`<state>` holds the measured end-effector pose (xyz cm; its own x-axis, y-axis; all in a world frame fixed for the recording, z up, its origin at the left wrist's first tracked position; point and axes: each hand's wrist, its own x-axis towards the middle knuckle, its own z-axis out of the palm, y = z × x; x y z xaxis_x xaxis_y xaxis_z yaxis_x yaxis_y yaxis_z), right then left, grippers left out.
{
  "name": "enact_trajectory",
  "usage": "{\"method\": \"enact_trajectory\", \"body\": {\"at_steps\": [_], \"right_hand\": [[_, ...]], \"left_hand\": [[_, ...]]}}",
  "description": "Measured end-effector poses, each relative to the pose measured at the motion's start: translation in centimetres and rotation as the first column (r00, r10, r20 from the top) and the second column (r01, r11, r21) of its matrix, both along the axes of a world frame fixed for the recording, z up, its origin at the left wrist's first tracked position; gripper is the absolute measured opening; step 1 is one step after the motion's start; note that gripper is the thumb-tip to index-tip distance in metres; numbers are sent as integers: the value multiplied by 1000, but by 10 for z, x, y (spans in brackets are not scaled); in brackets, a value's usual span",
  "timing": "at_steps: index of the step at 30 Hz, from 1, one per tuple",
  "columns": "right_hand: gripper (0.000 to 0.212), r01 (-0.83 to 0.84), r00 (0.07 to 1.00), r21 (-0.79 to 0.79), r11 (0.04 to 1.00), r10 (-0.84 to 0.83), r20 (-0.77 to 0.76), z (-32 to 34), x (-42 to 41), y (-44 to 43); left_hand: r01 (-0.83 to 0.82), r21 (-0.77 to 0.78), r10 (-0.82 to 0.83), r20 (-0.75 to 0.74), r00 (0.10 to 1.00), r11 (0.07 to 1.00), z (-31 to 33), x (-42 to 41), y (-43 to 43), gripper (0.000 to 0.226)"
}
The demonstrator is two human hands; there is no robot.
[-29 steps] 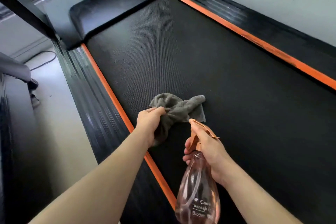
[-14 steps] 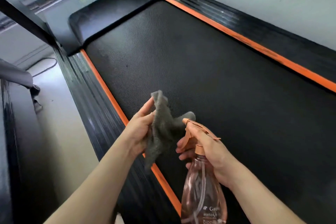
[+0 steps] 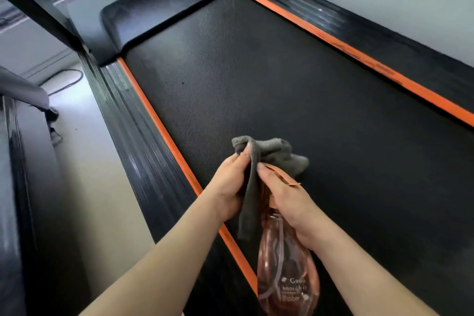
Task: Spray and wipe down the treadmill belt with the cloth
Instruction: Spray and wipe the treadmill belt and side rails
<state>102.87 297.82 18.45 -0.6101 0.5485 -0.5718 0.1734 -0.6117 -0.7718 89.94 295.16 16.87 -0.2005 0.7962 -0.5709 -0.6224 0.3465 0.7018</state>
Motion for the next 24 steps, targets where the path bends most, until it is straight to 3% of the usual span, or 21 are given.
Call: {"method": "enact_trajectory", "body": {"at_steps": [3, 6, 8, 11, 15, 20, 24], "right_hand": [[37, -43, 998, 98, 994, 39, 46, -3, 1, -1], [62, -94, 992, 160, 983, 78, 101, -3, 3, 5], [67, -103, 988, 213, 972, 75, 136, -6, 0, 8], [64, -87, 984, 261, 961, 41, 174, -7, -11, 12], [43, -160, 986, 197, 967, 146, 81, 3, -24, 18], [48, -263, 950, 384, 885, 167, 264, 6, -47, 20], [29, -390, 920, 264, 882, 360, 156, 16, -74, 22]], "left_hand": [[-163, -21, 164, 92, 982, 986, -2, -8, 9, 46], [-247, -100, 257, 107, 960, 964, -3, -15, 12, 52], [-271, -95, 280, 88, 956, 958, -2, -19, 10, 48], [-278, -14, 278, 72, 958, 960, 0, -27, 6, 35], [-293, 61, 286, 111, 952, 954, 1, -39, 0, 55], [-399, 31, 391, 145, 909, 916, -12, -58, -11, 52], [-404, 19, 393, 190, 900, 915, -8, -71, -24, 56]]}}
